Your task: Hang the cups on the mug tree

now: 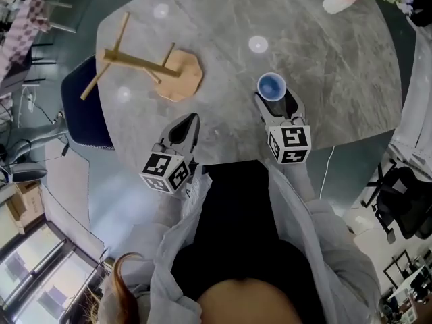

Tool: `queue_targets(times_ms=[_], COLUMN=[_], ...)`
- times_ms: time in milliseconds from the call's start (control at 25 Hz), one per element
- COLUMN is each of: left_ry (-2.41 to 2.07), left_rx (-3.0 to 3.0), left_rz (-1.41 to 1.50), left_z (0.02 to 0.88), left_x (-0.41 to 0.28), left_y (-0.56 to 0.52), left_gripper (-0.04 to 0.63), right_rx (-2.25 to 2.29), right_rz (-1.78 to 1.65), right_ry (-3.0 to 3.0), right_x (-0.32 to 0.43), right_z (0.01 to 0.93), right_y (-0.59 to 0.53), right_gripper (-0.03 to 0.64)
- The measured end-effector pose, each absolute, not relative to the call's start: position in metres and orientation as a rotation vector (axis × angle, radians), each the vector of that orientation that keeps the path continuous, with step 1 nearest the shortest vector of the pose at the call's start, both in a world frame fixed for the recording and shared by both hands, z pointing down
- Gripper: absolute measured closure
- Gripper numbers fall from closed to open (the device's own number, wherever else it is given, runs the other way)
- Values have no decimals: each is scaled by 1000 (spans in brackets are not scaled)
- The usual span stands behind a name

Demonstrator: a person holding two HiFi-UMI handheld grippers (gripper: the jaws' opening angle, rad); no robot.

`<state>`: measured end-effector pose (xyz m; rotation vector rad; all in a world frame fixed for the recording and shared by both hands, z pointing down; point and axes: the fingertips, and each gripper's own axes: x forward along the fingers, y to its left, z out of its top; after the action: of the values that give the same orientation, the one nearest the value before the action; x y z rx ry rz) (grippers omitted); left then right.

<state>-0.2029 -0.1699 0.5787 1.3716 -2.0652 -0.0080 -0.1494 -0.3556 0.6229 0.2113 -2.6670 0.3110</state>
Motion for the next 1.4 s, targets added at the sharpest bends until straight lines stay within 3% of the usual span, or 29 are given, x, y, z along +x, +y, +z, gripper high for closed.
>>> queue_targets(times_ms=[80, 600, 1400], left_ry=[-2068, -2121, -2175], left_rx=[1366, 1411, 1539], left_rz=[-20, -55, -90], left_z=[579, 554, 457], left_x=[-204, -208, -237], left_y=[-168, -147, -93], left_gripper=[597, 597, 597], right_rx=[222, 214, -5], right_rz=[312, 228, -246], right_ry=[-2666, -2715, -2889], right_x=[-149, -145, -206], right_z=[623, 579, 434], right_y=[-357, -336, -276], right_gripper=[320, 319, 319])
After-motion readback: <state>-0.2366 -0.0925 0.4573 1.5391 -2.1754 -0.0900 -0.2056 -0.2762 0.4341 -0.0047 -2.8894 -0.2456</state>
